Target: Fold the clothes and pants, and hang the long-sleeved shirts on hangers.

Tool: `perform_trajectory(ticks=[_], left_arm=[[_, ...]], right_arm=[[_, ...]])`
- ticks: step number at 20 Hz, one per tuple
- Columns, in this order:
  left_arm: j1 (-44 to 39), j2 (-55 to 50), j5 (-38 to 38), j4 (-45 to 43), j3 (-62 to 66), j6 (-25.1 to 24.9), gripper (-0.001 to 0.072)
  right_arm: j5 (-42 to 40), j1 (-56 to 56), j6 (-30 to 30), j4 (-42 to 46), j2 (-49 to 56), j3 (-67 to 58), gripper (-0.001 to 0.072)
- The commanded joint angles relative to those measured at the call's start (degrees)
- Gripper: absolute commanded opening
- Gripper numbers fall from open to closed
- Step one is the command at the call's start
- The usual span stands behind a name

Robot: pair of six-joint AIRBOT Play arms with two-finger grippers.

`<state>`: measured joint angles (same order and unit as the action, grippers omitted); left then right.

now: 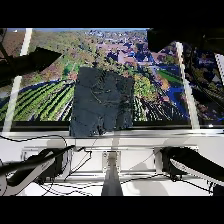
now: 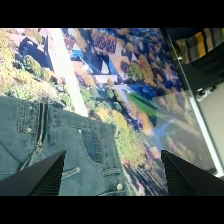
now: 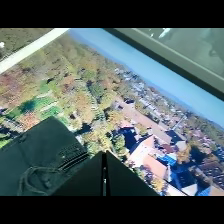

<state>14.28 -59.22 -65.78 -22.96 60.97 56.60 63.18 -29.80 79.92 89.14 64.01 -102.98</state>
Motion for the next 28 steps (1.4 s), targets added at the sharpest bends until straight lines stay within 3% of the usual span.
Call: perform_trajectory(ticks=[1, 5, 6, 7, 8, 9, 12, 14, 15, 17, 20, 28], left_arm=[[0.0, 0.02, -0.57, 0.24, 0.0, 0.61, 0.0683], [0.07, 0.02, -3.26, -5.44, 0.02, 0.57, 0.0677], [0.07, 0.04, -3.3, -8.17, 0.02, 0.57, 0.0614], [0.09, 0.04, -3.69, -11.85, 0.02, 0.55, 0.0474], [0.09, 0.04, -4.59, -15.98, 0.02, 0.28, 0.0402], [0.09, 0.04, -5.88, -21.4, 0.02, -0.09, 0.0385], [0.11, 0.02, -9.16, -36.92, -0.11, 0.52, 0.0384], [0.11, 0.04, -10.34, -39.93, -0.46, 4.13, 0.0385], [0.09, 0.02, -10.93, -39.54, -0.9, 4.26, 0.0388], [0.07, 0.02, -12.2, -38.21, -2.45, 4.28, 0.0391], [0.0, 0.02, -14.51, -35.1, -6.97, 4.28, 0.0534], [0.09, 0.02, -13.49, -37.18, -17.73, 4.02, 0.0535]], right_arm=[[4.44, 4.72, -0.15, 3.85, 1.07, 0.02, 0.0042], [20.41, 20.94, -1.73, 4.98, 1.86, 9.05, 0.0041], [22.53, 25.77, -2.34, 3.74, 1.86, 14.38, 0.0041], [23.02, 30.25, -2.75, 0.42, 1.7, 20.44, 0.0041], [22.73, 34.75, -3.37, -5.68, 1.36, 27.8, 0.0041], [22.64, 38.1, -6.1, -13.07, 1.11, 34.69, 0.0041], [21.03, 42.03, -15.34, -32.54, 1.05, 53.92, 0.0043], [16.02, 40.79, -19.15, -39.1, 1.05, 64.22, 0.0061], [12.85, 39.82, -19.71, -41.13, 1.05, 68.02, 0.012], [6.27, 37.27, -19.67, -44.54, 1.05, 74.07, 0.0488], [-0.87, 31.74, -18.93, -48.17, 1.42, 78.2, 0.0494], [-9.18, 15.96, -15.91, -56.52, 8.52, 78.12, 0.049]])
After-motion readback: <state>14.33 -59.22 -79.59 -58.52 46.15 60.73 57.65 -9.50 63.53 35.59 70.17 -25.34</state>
